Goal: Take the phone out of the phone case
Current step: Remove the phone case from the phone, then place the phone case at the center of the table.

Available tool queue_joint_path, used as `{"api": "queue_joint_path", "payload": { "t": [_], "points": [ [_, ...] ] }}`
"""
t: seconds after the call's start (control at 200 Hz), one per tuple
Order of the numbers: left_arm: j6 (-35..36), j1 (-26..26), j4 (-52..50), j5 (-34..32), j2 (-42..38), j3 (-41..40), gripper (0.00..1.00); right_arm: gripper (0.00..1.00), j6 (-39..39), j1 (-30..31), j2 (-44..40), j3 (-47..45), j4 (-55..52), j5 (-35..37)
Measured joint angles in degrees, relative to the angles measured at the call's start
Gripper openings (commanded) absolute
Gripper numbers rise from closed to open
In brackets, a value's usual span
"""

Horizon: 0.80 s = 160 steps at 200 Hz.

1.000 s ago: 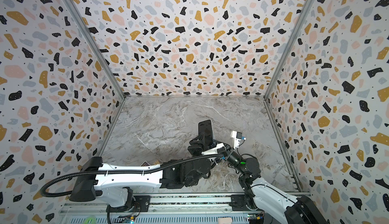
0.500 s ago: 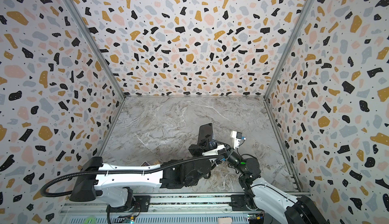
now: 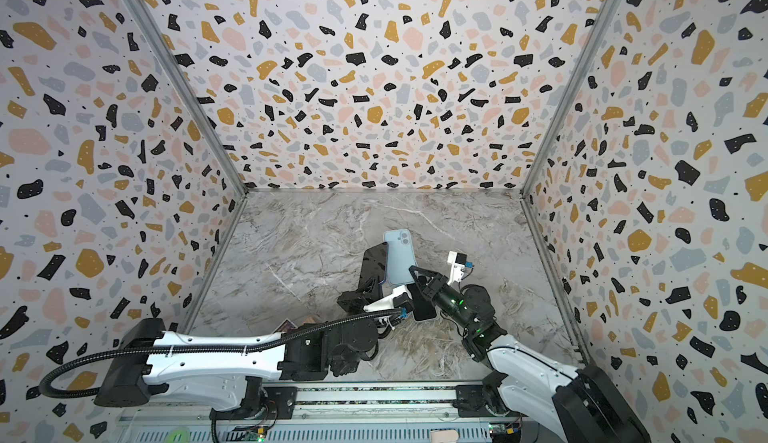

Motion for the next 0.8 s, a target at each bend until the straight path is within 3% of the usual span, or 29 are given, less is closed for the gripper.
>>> {"api": "queue_joint_path", "payload": {
  "t": [0.351, 0.546, 0.621, 0.737, 0.802],
  "points": [
    [-14.25, -4.83, -12.0, -2.67, -1.05, -2.56, 0.0, 0.0, 3.32, 2.14, 38.01, 22.93, 1.62, 1.88],
    [-23.71, -5.84, -16.96, -2.45, -1.7, -5.22, 0.0, 0.0, 5.46, 4.24, 48.57, 32.15, -2.67, 4.07],
    [-27.06, -5.92, -18.12, -2.45, -1.22, -5.73, 0.0, 0.12, 5.95, 4.87, 49.29, 33.62, -4.92, 5.44],
    [-30.71, -5.99, -18.51, -2.32, -0.07, -6.91, 0.0, 0.4, 6.88, 5.16, 50.88, 35.91, -6.14, 5.42],
    [-32.41, -6.03, -18.64, -2.14, 0.28, -7.91, 0.0, 0.7, 7.78, 5.16, 51.32, 36.24, -6.56, 5.14]
  ]
}}
